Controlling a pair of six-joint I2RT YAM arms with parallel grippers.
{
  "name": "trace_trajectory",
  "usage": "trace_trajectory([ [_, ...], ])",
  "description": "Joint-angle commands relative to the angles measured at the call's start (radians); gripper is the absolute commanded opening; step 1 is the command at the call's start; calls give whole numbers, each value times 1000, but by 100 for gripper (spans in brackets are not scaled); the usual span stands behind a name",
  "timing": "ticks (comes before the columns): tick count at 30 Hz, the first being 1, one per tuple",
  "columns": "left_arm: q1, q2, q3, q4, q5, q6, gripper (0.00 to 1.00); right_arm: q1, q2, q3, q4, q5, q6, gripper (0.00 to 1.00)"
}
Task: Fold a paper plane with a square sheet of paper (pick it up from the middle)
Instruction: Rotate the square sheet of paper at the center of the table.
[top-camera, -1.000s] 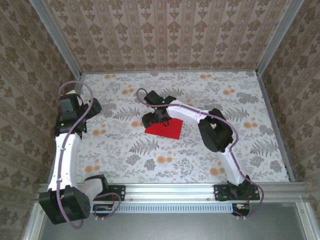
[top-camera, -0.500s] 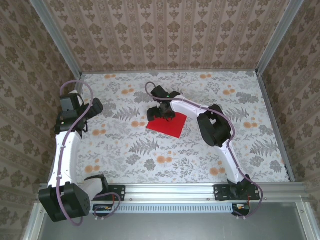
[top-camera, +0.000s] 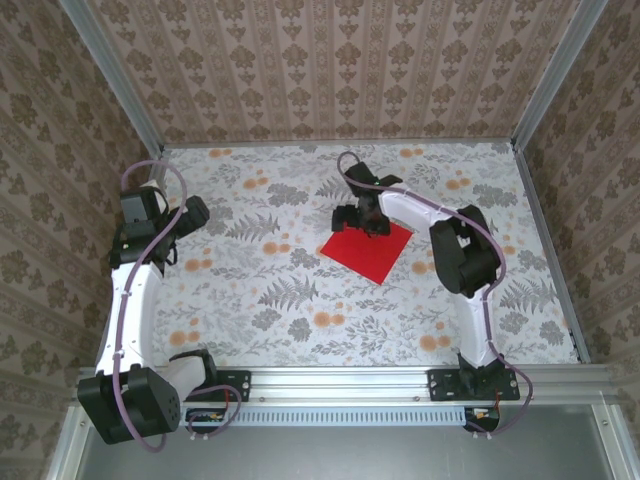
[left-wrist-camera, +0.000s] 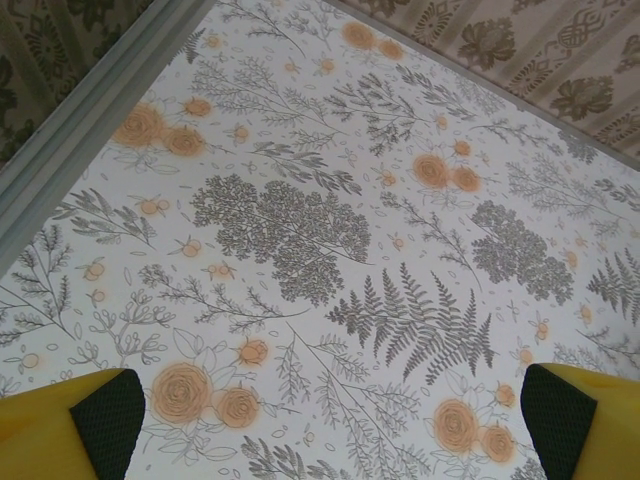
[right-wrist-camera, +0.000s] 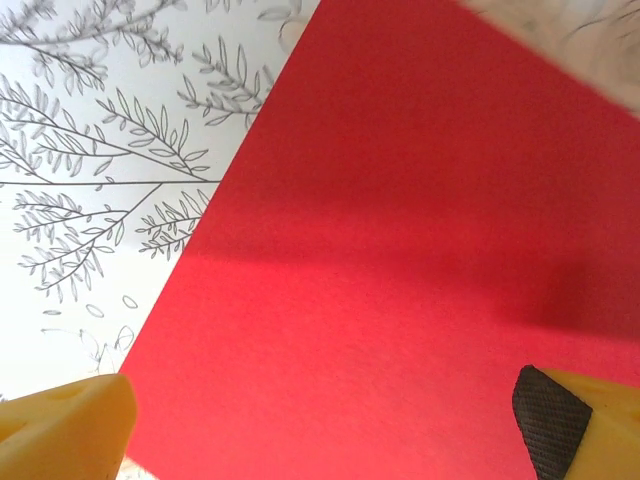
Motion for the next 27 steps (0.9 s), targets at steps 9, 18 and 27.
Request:
trace_trajectory([
  [9, 8, 5, 8, -9, 117, -40, 100, -157, 44, 7, -77, -39, -34, 100],
  [18, 6, 5, -3, -3, 136, -46, 100, -163, -11, -171, -57, -44, 80, 100],
  [27, 6, 12, -11, 8, 158, -54, 100, -44, -273, -503, 45, -144, 312, 100],
])
